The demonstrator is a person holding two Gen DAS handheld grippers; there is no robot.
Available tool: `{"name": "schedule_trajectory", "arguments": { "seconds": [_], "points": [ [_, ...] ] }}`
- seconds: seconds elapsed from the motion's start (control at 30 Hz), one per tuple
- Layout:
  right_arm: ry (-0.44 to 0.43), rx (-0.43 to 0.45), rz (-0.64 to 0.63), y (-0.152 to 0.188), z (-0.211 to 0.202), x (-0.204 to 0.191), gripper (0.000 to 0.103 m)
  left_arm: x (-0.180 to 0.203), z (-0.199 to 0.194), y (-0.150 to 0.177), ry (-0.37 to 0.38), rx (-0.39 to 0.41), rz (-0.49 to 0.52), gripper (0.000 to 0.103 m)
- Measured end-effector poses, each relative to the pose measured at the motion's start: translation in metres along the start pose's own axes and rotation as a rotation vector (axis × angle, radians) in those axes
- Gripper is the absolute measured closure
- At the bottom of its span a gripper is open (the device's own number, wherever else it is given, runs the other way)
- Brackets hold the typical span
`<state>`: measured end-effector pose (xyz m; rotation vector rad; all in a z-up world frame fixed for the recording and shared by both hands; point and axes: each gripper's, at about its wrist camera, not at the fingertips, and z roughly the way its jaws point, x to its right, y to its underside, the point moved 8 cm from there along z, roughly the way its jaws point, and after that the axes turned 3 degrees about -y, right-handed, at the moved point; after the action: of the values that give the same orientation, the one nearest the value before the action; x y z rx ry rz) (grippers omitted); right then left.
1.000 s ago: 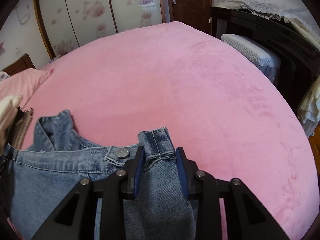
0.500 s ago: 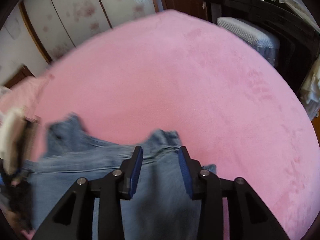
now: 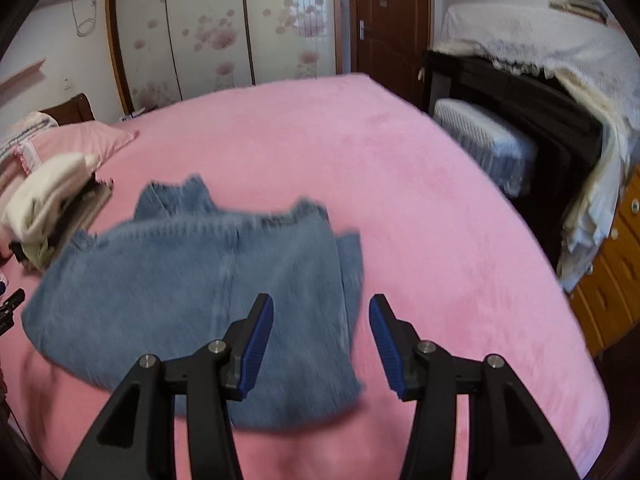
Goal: Fold large clothes
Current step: 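Release the jacket with both tools and pat it flat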
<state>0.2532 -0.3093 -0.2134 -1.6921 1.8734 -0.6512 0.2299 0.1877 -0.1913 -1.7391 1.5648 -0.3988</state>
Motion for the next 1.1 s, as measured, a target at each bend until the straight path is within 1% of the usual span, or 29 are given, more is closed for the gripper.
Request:
{"name": "schedule_trajectory", "arguments": {
  "seconds": [0.1, 0.17, 0.23, 0.27, 0.3, 0.33, 0.37, 0.4, 0.43, 0.5, 0.57, 0.67, 0.7, 0.8, 0.87, 0.93, 0.97, 1.0, 1.03, 1.07, 1.1],
  "points": [
    [0.000, -0.047, 0.022, 0.023, 0.010, 0.009, 0.053, -0.016, 0.016, 0.021, 0.042, -0.045, -0.109, 0.022],
    [-0.026, -0.069, 0.035, 0.030, 0.019, 0.012, 0.053, -0.025, 0.025, 0.025, 0.065, -0.066, -0.173, 0.022],
    [-0.023, -0.070, 0.025, 0.034, 0.024, 0.012, 0.054, -0.032, 0.034, 0.028, 0.095, -0.091, -0.240, 0.022],
    [-0.028, -0.066, 0.027, 0.034, 0.026, 0.012, 0.056, -0.035, 0.036, 0.029, 0.110, -0.098, -0.270, 0.024],
    [-0.045, -0.072, 0.042, 0.035, 0.030, 0.012, 0.067, -0.039, 0.040, 0.029, 0.124, -0.108, -0.307, 0.027],
    [-0.053, -0.078, 0.063, 0.034, 0.032, 0.013, 0.075, -0.041, 0.044, 0.030, 0.126, -0.121, -0.324, 0.046],
    [-0.057, -0.073, 0.087, 0.033, 0.032, 0.016, 0.080, -0.044, 0.048, 0.033, 0.124, -0.141, -0.334, 0.074],
    [-0.071, -0.074, 0.111, 0.034, 0.032, 0.017, 0.085, -0.047, 0.053, 0.036, 0.104, -0.166, -0.338, 0.079],
    [-0.060, -0.078, 0.124, 0.035, 0.031, 0.018, 0.086, -0.049, 0.058, 0.040, 0.083, -0.188, -0.344, 0.081],
    [-0.017, -0.078, 0.097, 0.039, 0.031, 0.015, 0.087, -0.050, 0.061, 0.047, 0.068, -0.195, -0.352, 0.082],
    [0.009, -0.083, 0.084, 0.046, 0.034, 0.014, 0.087, -0.045, 0.062, 0.054, 0.009, -0.197, -0.305, 0.084],
    [-0.031, -0.104, 0.186, 0.057, 0.044, 0.026, 0.087, -0.038, 0.064, 0.061, -0.046, -0.187, -0.247, 0.084],
    [-0.046, -0.107, 0.214, 0.061, 0.048, 0.029, 0.087, -0.038, 0.065, 0.063, -0.053, -0.183, -0.241, 0.084],
    [-0.055, -0.107, 0.238, 0.072, 0.059, 0.031, 0.085, -0.035, 0.065, 0.064, -0.070, -0.171, -0.218, 0.084],
    [-0.056, -0.096, 0.268, 0.073, 0.061, 0.032, 0.084, -0.035, 0.063, 0.062, -0.076, -0.171, -0.217, 0.084],
    [-0.049, -0.089, 0.284, 0.072, 0.058, 0.035, 0.075, -0.036, 0.060, 0.059, -0.076, -0.166, -0.219, 0.084],
    [-0.048, -0.082, 0.291, 0.070, 0.054, 0.037, 0.072, -0.035, 0.057, 0.057, -0.071, -0.164, -0.222, 0.083],
    [-0.050, -0.074, 0.299, 0.067, 0.049, 0.038, 0.066, -0.037, 0.054, 0.055, -0.064, -0.166, -0.228, 0.081],
    [-0.046, -0.073, 0.306, 0.065, 0.044, 0.040, 0.061, -0.039, 0.050, 0.053, -0.057, -0.173, -0.234, 0.073],
    [-0.046, -0.064, 0.319, 0.060, 0.034, 0.041, 0.061, -0.040, 0.045, 0.051, -0.048, -0.177, -0.242, 0.055],
    [-0.045, -0.057, 0.326, 0.056, 0.028, 0.042, 0.061, -0.041, 0.039, 0.049, -0.036, -0.182, -0.251, 0.043]
  ]
}}
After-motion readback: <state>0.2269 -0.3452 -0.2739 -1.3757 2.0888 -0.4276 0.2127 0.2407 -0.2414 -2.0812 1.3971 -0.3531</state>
